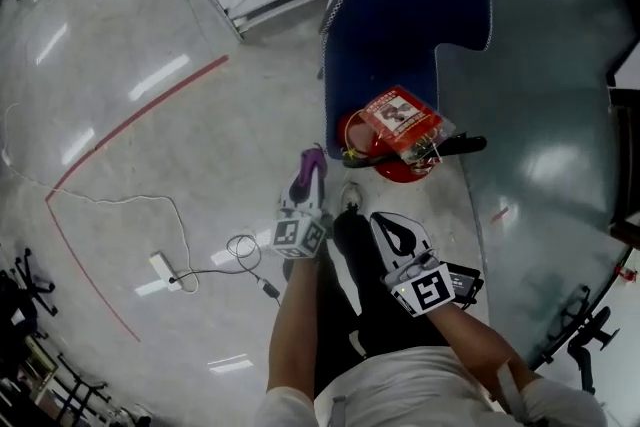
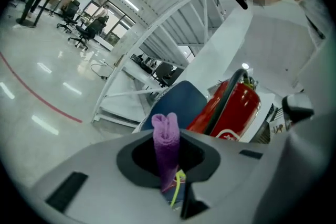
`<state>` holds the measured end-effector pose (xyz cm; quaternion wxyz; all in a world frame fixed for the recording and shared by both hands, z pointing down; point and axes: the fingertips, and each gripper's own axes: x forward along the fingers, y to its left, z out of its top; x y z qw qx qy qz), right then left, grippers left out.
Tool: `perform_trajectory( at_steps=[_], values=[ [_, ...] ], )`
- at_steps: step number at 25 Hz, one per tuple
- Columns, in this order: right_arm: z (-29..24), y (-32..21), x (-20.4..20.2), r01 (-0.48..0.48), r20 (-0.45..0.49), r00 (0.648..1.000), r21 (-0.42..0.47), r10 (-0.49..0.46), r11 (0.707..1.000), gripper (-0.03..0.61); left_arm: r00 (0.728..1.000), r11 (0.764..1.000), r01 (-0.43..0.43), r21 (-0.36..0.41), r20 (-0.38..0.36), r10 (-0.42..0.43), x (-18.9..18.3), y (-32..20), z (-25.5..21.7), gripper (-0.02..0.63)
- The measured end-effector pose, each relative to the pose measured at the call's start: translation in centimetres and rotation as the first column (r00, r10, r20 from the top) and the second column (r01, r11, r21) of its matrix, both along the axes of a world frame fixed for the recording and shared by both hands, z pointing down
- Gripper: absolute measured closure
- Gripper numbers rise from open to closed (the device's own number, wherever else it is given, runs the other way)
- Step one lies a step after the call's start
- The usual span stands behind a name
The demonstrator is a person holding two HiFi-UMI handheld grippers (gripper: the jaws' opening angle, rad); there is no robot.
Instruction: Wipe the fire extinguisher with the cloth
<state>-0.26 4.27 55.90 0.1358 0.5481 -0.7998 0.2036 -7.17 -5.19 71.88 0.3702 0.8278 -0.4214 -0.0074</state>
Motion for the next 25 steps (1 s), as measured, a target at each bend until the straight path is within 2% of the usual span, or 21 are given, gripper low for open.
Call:
perform_trajectory(
  at_steps=[3, 8, 12, 15, 18, 25],
  values=[
    [1.6, 0.5, 0.3, 0.013, 0.005, 1.0, 0.0, -0.013, 1.0, 0.565, 1.0, 1.0, 0.011, -0.016, -0.007, -0.011, 1.1, 0.6, 3.1, 0.558],
    [5.4, 0.0, 1.4, -0.01, 0.004, 1.0, -0.009, 0.01, 1.0, 0.565, 1.0, 1.0, -0.023, 0.016, 0.009, 0.023, 3.8, 1.0, 5.5, 0.558],
    [6.3, -0.4, 2.1, -0.021, 0.001, 1.0, 0.0, 0.021, 1.0, 0.565, 0.998, 1.0, -0.016, 0.008, -0.068, 0.016, 5.8, 1.2, 5.7, 0.558],
    [6.4, -0.4, 2.3, -0.03, -0.005, 1.0, 0.005, 0.03, 1.0, 0.565, 0.992, 1.0, 0.009, 0.006, -0.124, -0.008, 5.9, 1.4, 5.8, 0.558],
    [5.8, -0.2, 2.4, -0.033, -0.002, 0.999, 0.005, 0.033, 0.999, 0.565, 0.989, 1.0, 0.025, 0.02, -0.148, -0.021, 5.6, 1.4, 4.5, 0.558],
    [3.5, 0.3, 1.8, -0.03, -0.002, 1.0, 0.008, 0.031, 1.0, 0.565, 0.973, 0.995, 0.076, 0.061, -0.224, -0.061, 4.5, 0.7, -2.1, 0.558]
  ],
)
